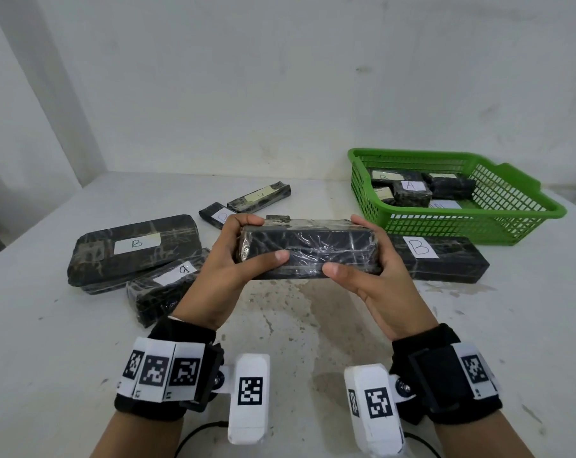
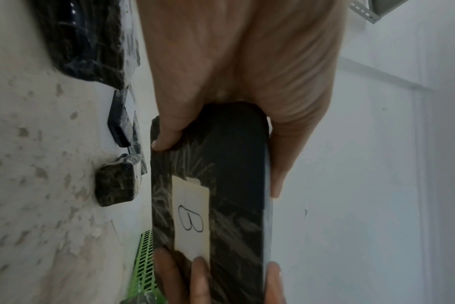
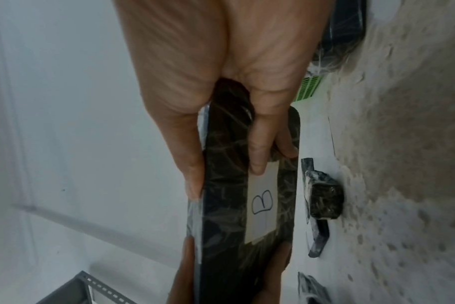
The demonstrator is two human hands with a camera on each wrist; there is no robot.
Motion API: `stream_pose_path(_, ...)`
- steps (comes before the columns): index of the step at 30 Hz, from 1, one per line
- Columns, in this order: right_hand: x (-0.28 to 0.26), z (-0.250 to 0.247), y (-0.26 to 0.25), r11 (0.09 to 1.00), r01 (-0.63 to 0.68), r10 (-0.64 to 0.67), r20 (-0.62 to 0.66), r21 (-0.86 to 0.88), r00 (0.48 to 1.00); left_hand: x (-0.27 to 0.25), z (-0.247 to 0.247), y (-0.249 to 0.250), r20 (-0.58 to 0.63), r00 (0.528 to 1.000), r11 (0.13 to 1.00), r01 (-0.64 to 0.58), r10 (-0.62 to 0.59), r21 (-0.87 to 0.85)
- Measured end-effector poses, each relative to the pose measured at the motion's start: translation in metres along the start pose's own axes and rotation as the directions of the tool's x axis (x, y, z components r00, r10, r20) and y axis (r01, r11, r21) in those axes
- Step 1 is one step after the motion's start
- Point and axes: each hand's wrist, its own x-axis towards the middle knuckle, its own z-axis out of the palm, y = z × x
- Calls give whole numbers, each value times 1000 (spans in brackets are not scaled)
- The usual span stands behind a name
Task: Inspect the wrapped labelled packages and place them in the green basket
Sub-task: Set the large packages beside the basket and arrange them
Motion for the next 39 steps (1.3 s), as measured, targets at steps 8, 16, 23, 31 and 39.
stream_pose_path(8,0,6,-2,997,-35,37,-29,63,999,1,0,-3,11,998,996,-60,59,68)
stream_pose_path(16,2,5,-4,977,-155,160,-23,144,987,0,2,6,-71,993,995,-92,95,48)
stream_pose_path(23,2,1,-4,976,-43,55,-48,214,997,3,4,2,-133,990,998,41,-48,-56)
stream_pose_path(31,2,2,-8,937,-124,132,-3,327,991,2,0,3,-144,989,995,25,-39,-99)
stream_pose_path(39,5,-8,-10,964,-97,111,-40,248,993,2,0,8,-71,992,994,106,-106,-8)
